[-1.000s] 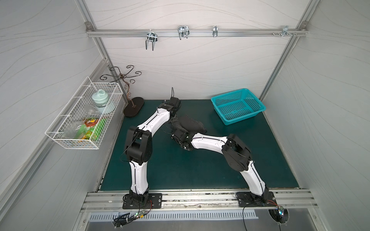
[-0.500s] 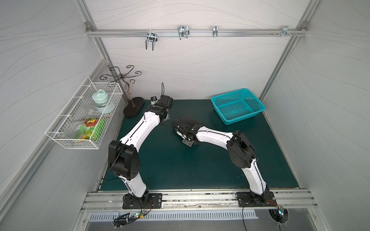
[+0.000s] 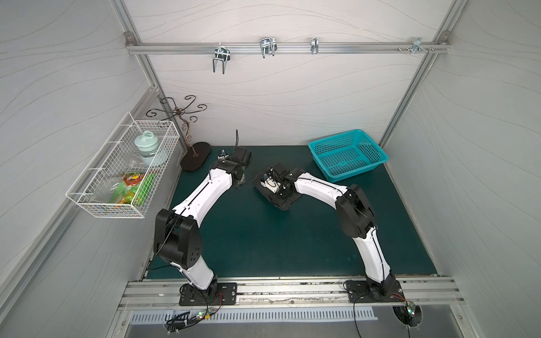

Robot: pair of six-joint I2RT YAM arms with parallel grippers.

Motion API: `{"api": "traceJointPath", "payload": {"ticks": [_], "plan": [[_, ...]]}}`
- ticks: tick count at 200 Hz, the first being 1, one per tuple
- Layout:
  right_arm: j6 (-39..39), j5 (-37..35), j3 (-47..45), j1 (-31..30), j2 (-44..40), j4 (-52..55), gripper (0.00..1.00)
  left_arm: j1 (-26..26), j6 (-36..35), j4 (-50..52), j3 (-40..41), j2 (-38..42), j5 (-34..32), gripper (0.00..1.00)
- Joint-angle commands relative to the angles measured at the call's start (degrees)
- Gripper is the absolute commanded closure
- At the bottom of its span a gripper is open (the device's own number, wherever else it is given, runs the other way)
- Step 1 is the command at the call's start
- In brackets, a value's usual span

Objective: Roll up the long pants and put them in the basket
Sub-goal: Roll the long pant at the center of the board.

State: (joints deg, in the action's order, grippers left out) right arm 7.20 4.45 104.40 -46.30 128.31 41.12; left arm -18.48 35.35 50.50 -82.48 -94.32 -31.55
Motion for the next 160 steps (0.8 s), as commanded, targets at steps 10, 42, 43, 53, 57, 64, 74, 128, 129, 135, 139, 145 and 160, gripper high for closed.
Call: {"api": "traceJointPath", "payload": {"ticks": [10,42,43,53,57,64,74,128,129,135,139,145,160], "plan": [[-4.42,19.59,-3.58,1.33,10.54,13.01,0.91,0.02,0.77,0.65,-0.14,0.9,-0.73,0.16],[-5.04,25.06,-2.63,2.53,13.07,14.47,0.89,0.02,0.59,1.26,-0.32,0.74,-0.4,0.15],[-5.04,25.06,-2.63,2.53,13.07,14.47,0.89,0.02,0.59,1.27,-0.32,0.78,-0.38,0.16],[-5.68,26.12,-2.57,2.75,13.76,14.62,0.89,0.02,0.51,1.42,-0.45,0.68,-0.42,0.15],[-5.79,26.85,-2.58,2.84,14.12,14.67,0.89,0.02,0.51,1.52,-0.49,0.71,-0.36,0.16],[-5.7,28.01,-2.3,3.04,14.81,15.4,0.88,0.02,0.43,1.72,-0.59,0.61,-0.29,0.15],[-6.27,28.45,-2.18,3.22,15.45,15.87,0.88,0.02,0.33,1.88,-0.8,0.42,-0.09,0.16],[-8.38,30.08,-1.4,4.7,18.29,18.27,0.87,0.02,1.34,2.5,-1.08,-0.21,3.3,0.16],[-8.45,30.08,-1.4,4.79,18.34,18.28,0.87,0.02,1.41,2.45,-1.01,-0.23,3.41,0.15],[-8.84,29.97,-1.39,5.11,18.62,18.38,0.87,0.02,1.83,2.09,-0.58,-0.03,4.46,0.15],[-9.17,29.5,-1.44,5.2,18.84,18.45,0.87,0.02,2.17,1.81,-0.11,0.14,5.37,0.16],[-9.48,28.91,-1.59,5.36,18.95,18.47,0.87,0.02,2.66,0.94,0.88,0.45,6.94,0.16],[-9.84,27.81,-2.13,5.65,18.96,18.21,0.87,0.02,4.52,-1.78,4.14,1.52,11.69,0.15]]}}
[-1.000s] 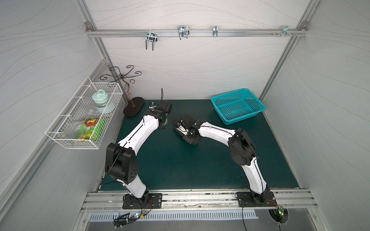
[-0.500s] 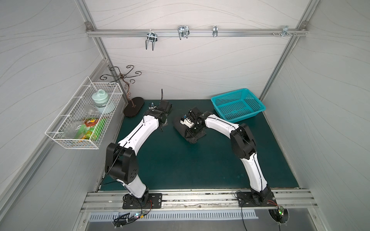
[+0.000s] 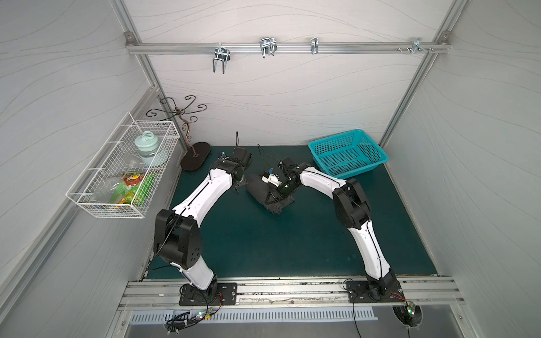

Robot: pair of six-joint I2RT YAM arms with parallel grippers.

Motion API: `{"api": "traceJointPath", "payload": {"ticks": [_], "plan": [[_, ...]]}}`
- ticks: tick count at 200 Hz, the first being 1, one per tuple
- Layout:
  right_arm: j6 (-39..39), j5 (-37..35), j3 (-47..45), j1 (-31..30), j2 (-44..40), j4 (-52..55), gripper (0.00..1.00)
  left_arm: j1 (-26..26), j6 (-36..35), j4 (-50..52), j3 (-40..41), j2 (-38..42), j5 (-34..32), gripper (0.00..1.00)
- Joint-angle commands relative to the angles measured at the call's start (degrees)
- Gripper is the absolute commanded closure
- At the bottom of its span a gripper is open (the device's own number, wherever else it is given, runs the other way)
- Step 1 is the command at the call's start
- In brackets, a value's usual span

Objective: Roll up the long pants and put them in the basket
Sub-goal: Roll the long pant at the center of the board.

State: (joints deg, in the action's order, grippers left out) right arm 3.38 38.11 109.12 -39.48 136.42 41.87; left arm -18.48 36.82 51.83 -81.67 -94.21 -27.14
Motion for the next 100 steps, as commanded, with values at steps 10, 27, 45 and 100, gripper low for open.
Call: {"api": "traceJointPath", "payload": {"ticks": [10,27,45,100], "plan": [[-6.29,-6.75,-7.35,-1.2,10.57,17.07,0.87,0.02,4.8,-5.88,6.22,2.19,11.66,0.15],[-6.69,-7.96,-7.86,-1.15,10.29,16.58,0.87,0.28,8.9,-13.59,12.65,3.36,20.69,0.15],[-6.94,-8.31,-7.87,-1.13,10.44,16.49,0.87,0.37,14.48,-26.04,21.61,4.45,29.02,0.15],[-6.43,-6.69,-7.96,-1.04,11.31,17.26,0.87,0.37,20.79,-48.9,35.72,9.06,32.43,0.01]]}}
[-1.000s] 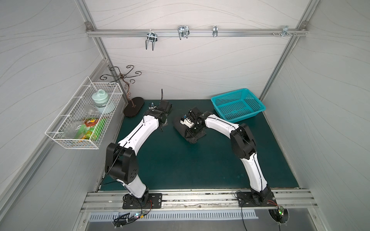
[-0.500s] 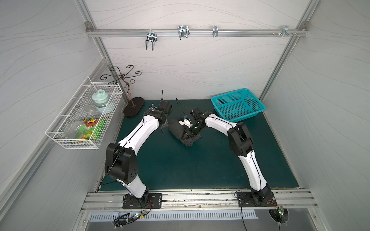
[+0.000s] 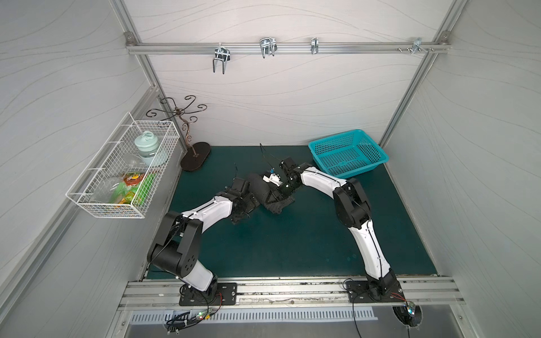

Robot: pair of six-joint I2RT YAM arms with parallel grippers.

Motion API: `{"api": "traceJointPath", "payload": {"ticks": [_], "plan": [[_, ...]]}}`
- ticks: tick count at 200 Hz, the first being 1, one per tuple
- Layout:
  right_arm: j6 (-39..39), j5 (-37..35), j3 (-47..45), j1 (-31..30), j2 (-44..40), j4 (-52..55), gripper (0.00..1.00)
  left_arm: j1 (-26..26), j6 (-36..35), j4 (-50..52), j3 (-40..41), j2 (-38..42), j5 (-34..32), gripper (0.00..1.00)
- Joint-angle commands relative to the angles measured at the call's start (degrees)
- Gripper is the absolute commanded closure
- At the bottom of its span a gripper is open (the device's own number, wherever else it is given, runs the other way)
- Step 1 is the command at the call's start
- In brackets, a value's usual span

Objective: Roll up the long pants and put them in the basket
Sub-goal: Roll the long pant at the center of the board.

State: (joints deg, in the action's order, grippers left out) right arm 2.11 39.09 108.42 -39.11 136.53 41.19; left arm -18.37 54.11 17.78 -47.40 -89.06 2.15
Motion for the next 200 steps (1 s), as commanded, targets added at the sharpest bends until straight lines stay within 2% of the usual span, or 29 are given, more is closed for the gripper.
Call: {"api": "traceJointPath", "payload": {"ticks": [1,33,66,141,200], "plan": [[-5.17,-7.48,-7.26,-1.36,11.25,17.95,0.87,0.27,3.53,-14.95,1.53,4.03,3.04,0.01],[-5.31,-3.73,-6.26,-0.97,13.98,19.31,0.87,0.27,3.44,-16.51,3.19,7.43,1.16,0.01],[-5.77,-4.89,-5.84,-1.01,15.81,20.81,0.86,0.35,0.95,-14.16,1.33,8.66,-0.48,0.01],[-5.66,-5.25,-6.73,-0.97,15.52,22.11,0.85,0.44,2.48,-22.8,-1.33,-1.68,3.29,0.01],[-4.85,-4.21,-6.39,-0.9,15.87,23.06,0.84,0.62,3.35,-27.17,-3.22,-6.45,5.09,0.01]]}}
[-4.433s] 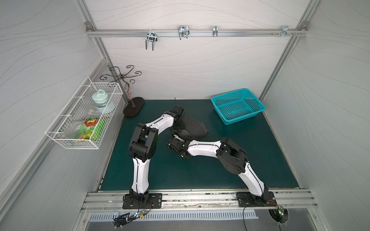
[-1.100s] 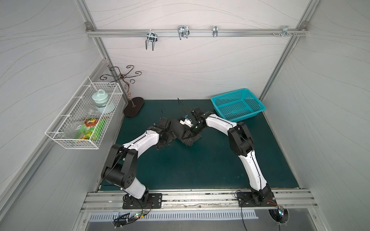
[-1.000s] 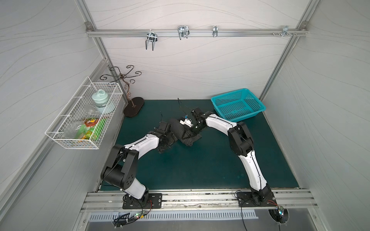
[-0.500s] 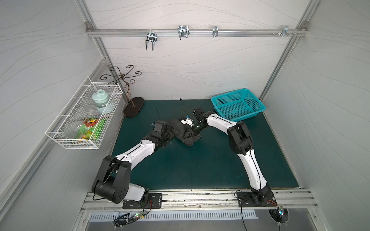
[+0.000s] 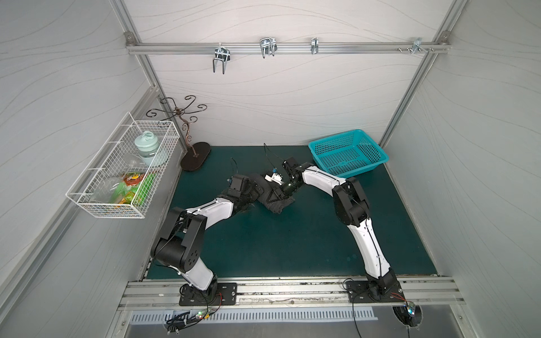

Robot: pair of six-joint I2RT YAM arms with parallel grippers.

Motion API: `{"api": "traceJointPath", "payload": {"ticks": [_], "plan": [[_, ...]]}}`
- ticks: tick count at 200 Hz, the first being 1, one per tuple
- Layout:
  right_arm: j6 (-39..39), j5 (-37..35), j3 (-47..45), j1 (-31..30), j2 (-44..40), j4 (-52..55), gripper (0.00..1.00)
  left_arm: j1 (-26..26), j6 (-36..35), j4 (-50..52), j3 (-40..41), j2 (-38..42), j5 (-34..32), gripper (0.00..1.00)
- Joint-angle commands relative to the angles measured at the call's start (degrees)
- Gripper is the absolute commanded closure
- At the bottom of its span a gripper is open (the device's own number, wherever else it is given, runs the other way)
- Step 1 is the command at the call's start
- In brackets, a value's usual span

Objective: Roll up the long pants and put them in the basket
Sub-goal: Roll the long pant at the center of the board.

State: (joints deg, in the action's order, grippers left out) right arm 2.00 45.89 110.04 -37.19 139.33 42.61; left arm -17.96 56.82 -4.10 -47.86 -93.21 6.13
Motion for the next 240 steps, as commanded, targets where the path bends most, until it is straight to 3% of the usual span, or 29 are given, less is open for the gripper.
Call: {"api": "traceJointPath", "payload": {"ticks": [1,65,136,178,240], "plan": [[-4.69,-11.05,-8.0,-2.86,13.07,21.64,0.84,0.2,0.65,-5.34,-2.81,-2.31,1.14,0.01],[-4.42,-11.51,-7.47,-2.68,13.19,22.39,0.83,0.2,0.93,-6.31,-5.67,-8.6,3.69,0.05],[-4.29,-11.56,-7.98,-2.7,12.33,22.94,0.82,0.46,2.47,5.11,-13.86,-20.63,5.32,0.39],[-4.21,-11.27,-8.52,-2.69,12.29,22.86,0.8,0.47,-0.07,17.34,-19.32,-23.9,3.19,0.45],[-4.52,-10.81,-8.85,-2.72,11.03,21.66,0.6,0.47,-5.61,30.49,-25.38,-25.51,-3.18,0.52]]}}
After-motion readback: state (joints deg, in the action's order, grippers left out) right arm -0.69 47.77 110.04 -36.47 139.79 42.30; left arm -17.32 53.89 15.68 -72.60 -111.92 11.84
